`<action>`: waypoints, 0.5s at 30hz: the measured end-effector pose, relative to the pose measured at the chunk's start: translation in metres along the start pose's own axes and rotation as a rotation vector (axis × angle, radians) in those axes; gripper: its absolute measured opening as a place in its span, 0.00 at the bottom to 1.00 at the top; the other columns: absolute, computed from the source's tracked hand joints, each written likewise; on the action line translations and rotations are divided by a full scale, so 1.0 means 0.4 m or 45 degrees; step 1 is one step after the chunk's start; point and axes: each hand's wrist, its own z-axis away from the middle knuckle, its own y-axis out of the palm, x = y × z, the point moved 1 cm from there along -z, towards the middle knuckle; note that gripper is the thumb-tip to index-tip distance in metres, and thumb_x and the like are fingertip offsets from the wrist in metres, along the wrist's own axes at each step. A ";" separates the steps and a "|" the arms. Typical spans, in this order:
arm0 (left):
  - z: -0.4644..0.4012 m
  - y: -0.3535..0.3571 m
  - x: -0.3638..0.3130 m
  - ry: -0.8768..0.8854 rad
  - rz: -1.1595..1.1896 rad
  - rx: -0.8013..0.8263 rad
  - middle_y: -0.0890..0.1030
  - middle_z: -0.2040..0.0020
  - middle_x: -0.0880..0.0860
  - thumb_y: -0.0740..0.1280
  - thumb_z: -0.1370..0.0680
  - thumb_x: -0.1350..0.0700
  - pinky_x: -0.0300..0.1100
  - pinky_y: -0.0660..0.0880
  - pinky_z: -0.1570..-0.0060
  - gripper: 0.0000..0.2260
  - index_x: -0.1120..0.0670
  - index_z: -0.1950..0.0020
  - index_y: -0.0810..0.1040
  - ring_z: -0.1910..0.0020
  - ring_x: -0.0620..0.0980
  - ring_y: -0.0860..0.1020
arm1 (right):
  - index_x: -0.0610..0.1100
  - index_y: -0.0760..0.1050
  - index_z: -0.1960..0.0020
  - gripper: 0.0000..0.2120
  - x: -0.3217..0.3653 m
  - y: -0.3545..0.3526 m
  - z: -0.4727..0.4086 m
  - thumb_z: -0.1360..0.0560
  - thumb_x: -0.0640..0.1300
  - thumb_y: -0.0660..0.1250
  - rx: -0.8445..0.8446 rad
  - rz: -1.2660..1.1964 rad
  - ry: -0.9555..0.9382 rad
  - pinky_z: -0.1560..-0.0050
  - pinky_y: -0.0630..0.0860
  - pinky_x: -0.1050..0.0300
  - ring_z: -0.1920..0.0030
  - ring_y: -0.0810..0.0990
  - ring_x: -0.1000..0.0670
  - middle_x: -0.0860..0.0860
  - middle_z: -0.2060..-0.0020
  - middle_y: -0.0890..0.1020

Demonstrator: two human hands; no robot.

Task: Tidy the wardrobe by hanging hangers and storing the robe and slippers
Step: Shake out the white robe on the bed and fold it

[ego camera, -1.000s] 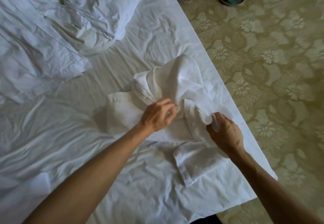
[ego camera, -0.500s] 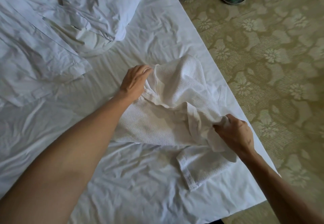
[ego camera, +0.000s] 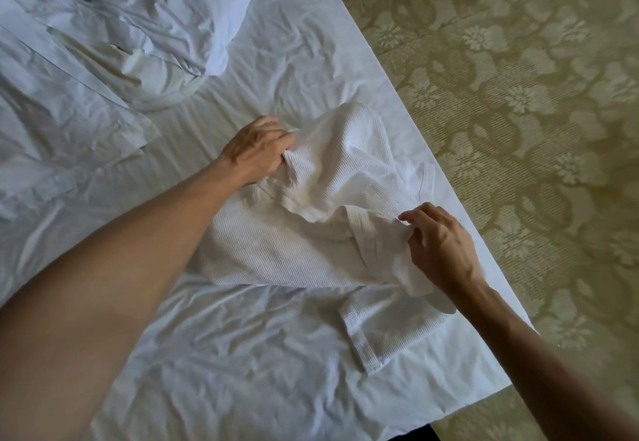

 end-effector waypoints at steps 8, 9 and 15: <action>0.021 -0.110 -0.023 0.093 -0.056 0.094 0.78 0.68 0.52 0.71 0.26 0.60 0.48 0.75 0.53 0.03 0.55 0.56 0.77 0.67 0.56 0.78 | 0.45 0.77 0.54 0.11 0.073 -0.073 -0.050 0.26 0.47 0.57 0.322 -0.103 0.066 0.66 0.72 0.54 0.64 0.79 0.45 0.50 0.61 0.82; 0.023 -0.137 -0.026 0.098 -0.069 0.118 0.77 0.69 0.52 0.72 0.26 0.57 0.48 0.75 0.57 0.05 0.55 0.57 0.77 0.69 0.56 0.77 | 0.46 0.77 0.54 0.12 0.082 -0.104 -0.058 0.25 0.52 0.60 0.371 -0.099 0.034 0.65 0.73 0.54 0.64 0.79 0.47 0.52 0.61 0.82; 0.044 -0.377 -0.006 -0.080 -0.059 0.061 0.81 0.68 0.57 0.72 0.23 0.47 0.48 0.76 0.65 0.12 0.56 0.58 0.78 0.68 0.60 0.81 | 0.48 0.80 0.59 0.11 0.106 -0.298 -0.139 0.26 0.55 0.72 0.337 0.213 -0.064 0.68 0.73 0.56 0.64 0.83 0.43 0.48 0.68 0.82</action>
